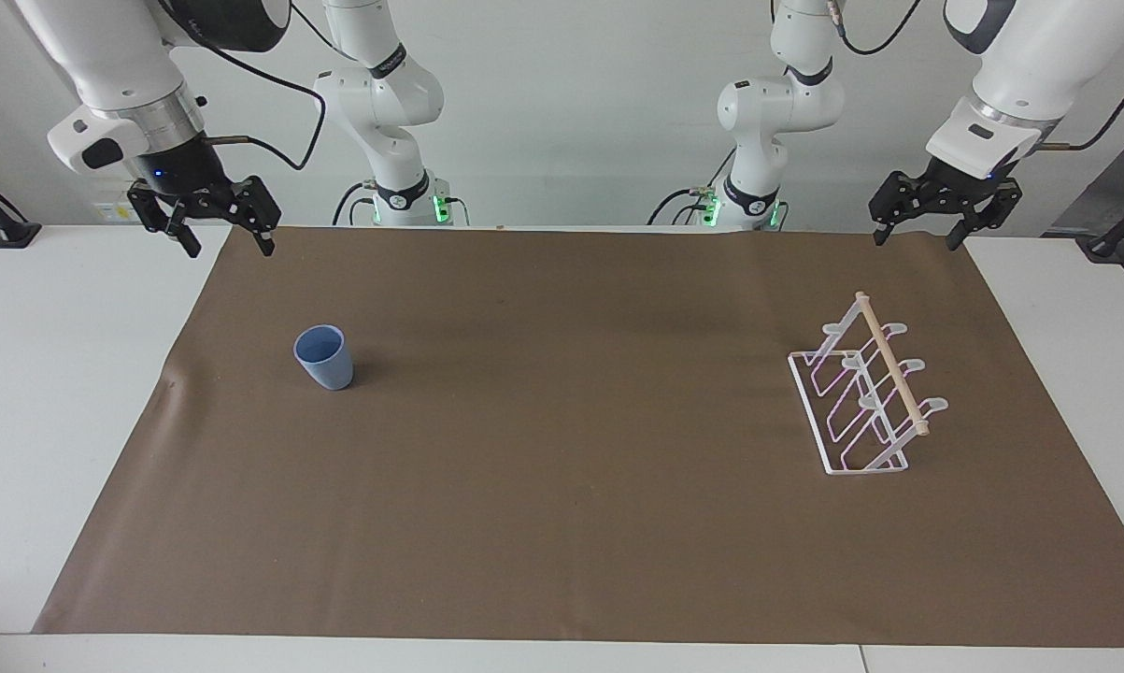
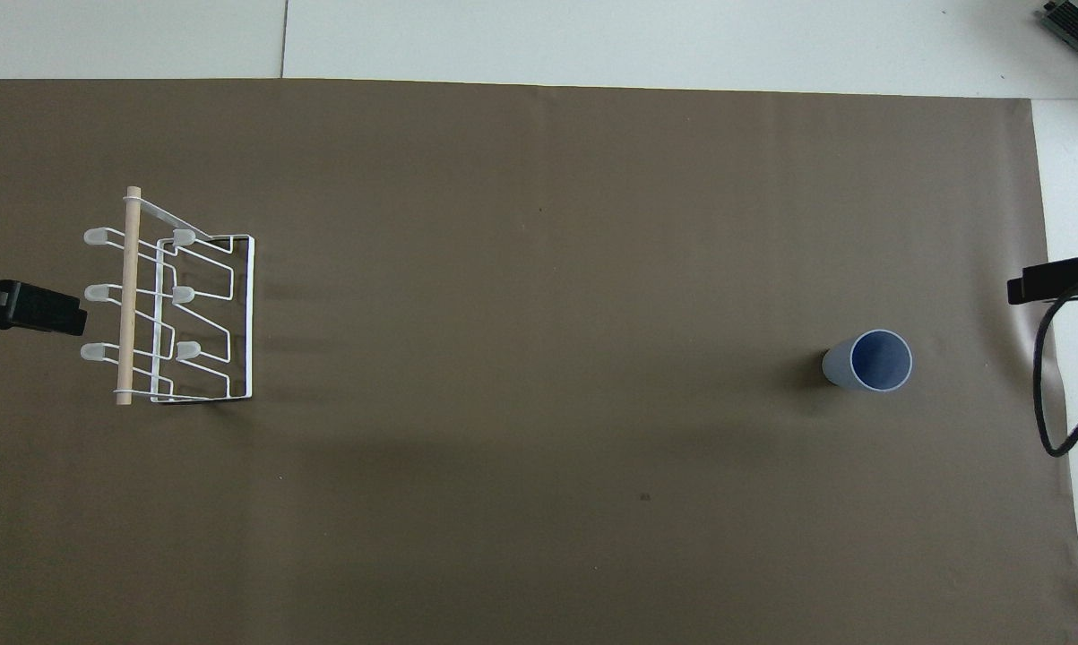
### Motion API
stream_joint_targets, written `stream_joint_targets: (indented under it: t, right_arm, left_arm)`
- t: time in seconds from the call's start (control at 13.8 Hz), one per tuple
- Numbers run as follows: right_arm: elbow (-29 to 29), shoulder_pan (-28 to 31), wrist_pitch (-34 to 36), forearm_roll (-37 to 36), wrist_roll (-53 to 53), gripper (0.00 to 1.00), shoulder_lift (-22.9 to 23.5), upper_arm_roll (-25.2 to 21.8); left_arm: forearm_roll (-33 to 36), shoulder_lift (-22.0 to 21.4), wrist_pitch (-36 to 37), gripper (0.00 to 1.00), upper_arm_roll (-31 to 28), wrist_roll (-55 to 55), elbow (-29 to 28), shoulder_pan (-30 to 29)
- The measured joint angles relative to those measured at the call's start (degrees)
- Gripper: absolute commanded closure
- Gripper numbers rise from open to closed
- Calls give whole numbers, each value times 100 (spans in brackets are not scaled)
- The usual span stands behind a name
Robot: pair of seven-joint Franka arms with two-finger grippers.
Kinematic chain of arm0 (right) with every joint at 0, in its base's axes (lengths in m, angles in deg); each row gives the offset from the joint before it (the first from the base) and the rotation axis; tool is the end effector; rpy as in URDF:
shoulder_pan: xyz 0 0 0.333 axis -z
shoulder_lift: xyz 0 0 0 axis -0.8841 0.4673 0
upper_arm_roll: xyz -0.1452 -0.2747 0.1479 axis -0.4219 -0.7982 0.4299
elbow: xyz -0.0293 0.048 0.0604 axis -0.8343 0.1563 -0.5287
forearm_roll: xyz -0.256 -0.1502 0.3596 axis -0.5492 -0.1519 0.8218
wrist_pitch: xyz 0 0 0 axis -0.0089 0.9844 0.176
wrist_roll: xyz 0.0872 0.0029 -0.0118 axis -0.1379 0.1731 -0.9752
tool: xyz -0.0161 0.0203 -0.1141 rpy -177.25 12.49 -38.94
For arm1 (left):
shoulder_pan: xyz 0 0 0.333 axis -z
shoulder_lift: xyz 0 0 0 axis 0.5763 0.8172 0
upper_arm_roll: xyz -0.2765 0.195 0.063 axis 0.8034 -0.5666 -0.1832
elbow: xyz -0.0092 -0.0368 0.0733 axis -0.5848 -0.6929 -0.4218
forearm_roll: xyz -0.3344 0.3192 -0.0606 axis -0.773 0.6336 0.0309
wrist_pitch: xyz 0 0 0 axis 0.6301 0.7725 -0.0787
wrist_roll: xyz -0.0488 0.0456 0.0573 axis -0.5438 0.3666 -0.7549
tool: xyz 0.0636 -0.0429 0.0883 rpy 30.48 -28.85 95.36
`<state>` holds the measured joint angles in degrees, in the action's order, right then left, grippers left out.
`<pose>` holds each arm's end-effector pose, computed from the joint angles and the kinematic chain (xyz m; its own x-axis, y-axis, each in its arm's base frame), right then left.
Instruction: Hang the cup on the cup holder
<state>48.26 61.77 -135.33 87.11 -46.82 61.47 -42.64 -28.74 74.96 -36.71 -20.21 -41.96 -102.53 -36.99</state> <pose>0.6151 -0.0692 0.6504 0.9976 -0.0024 0.0687 -0.0013 -0.9999 -0.0166 0.5973 -0.0360 0.6602 0.9860 -0.1661 -0.0135 -0.1664 -0.9859 -0.0187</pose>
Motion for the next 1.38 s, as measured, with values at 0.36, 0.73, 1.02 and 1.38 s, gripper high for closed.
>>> stream_joint_targets:
  t: [0.36, 0.73, 1.02, 1.38]
  right_arm:
    - [0, -6, 1, 0, 0, 0, 0, -4]
    - [20, -4, 84, 0, 0, 0, -1, -12]
    - [121, -4, 67, 0, 0, 0, -2, -12]
    - [396, -1, -219, 0, 0, 0, -14, -26]
  left_arm:
    - [0, 0, 0, 0, -2, 0, 0, 0]
    - [0, 0, 0, 0, -1, 0, 0, 0]
    - [-1, 0, 0, 0, -2, 0, -7, 0]
    - [-5, -1, -21, 0, -2, 2, -7, 0]
